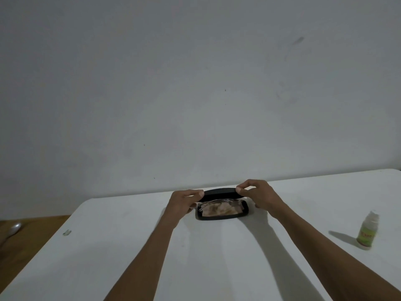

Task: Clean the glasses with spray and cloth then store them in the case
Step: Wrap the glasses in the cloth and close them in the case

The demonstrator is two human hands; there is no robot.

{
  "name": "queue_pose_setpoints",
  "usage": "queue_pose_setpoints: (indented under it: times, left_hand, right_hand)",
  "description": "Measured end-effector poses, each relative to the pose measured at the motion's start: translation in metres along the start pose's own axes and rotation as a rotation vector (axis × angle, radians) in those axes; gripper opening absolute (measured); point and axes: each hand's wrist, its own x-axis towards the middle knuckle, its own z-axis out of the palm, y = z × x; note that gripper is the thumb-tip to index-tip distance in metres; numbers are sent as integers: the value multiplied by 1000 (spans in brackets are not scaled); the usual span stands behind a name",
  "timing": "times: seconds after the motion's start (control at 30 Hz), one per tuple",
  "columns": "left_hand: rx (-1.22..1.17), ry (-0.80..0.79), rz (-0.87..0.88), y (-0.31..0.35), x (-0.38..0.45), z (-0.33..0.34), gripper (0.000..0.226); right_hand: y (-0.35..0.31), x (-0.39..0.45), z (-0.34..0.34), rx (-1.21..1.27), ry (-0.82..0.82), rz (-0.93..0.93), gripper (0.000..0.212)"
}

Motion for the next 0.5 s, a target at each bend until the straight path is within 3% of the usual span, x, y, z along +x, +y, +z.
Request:
queue_pose_setpoints:
  times: [0.2,0.43,0.5]
  left_hand:
    - [-46,-70,39,-14,-11,-5,28]
    - [91,40,194,-35,-23,0,28]
    - [186,47,237,-36,-25,0,34]
  right_hand:
    - [14,-15,-1,-127,-2,-98,8]
    - [32,-33,13,-241,66,-202,9]
    - [33,-35,17,-309,65,-232,24]
